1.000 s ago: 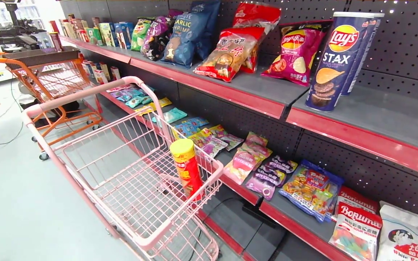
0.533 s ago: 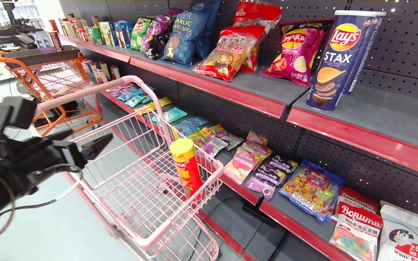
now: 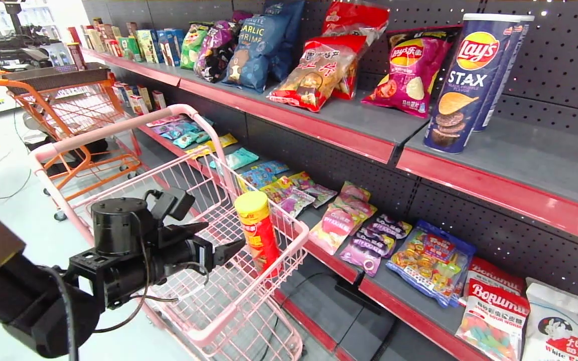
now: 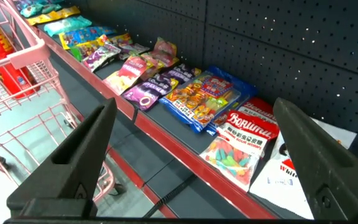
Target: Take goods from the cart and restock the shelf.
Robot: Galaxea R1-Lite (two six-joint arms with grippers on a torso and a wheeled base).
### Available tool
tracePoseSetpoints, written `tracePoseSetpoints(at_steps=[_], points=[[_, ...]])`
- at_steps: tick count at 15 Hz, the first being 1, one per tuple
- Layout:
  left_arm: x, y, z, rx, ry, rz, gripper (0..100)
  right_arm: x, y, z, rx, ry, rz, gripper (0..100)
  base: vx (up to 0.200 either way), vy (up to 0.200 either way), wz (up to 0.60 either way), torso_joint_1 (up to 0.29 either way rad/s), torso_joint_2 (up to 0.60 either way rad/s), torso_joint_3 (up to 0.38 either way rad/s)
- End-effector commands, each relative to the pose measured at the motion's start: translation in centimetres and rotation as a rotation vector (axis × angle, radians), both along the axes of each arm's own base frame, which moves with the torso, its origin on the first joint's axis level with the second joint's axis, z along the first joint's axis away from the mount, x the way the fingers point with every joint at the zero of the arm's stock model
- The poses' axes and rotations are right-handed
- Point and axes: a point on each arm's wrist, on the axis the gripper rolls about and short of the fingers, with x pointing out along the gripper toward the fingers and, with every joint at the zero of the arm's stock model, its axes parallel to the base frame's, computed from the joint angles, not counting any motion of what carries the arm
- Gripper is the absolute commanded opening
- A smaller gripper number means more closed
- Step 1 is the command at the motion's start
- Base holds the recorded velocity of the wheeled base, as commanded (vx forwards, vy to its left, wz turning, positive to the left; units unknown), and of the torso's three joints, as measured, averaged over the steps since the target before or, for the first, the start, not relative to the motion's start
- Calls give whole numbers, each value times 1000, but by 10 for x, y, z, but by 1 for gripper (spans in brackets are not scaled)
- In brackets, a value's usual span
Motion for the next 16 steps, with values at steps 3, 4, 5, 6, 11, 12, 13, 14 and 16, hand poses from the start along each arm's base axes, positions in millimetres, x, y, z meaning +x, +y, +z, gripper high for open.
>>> tracePoseSetpoints(at_steps=[3, 4, 5, 6, 11, 12, 13, 14, 16], points=[[36, -15, -22, 11, 4, -12, 100, 0, 0, 0, 0, 1, 1, 100, 0, 0, 0, 0, 0, 0], [43, -18, -22, 13, -14, -15, 100, 0, 0, 0, 0, 1, 2, 100, 0, 0, 0, 0, 0, 0], [46, -19, -22, 12, -19, -15, 100, 0, 0, 0, 0, 1, 1, 100, 0, 0, 0, 0, 0, 0], [48, -20, -22, 10, -23, -17, 100, 0, 0, 0, 0, 1, 1, 100, 0, 0, 0, 0, 0, 0], [61, -29, -31, 3, -24, -47, 100, 0, 0, 0, -2, 1, 2, 100, 0, 0, 0, 0, 0, 0], [66, -32, -30, 0, -35, -50, 100, 0, 0, 0, -2, 1, 2, 100, 0, 0, 0, 0, 0, 0], [68, -33, -30, -1, -37, -50, 100, 0, 0, 0, -2, 1, 1, 100, 0, 0, 0, 0, 0, 0], [70, -35, -33, 6, -41, -57, 100, 0, 0, 0, -2, 1, 1, 100, 0, 0, 0, 0, 0, 0], [72, -39, -38, 19, -40, -72, 100, 0, 0, 0, -2, 1, 2, 100, 0, 0, 0, 0, 0, 0]])
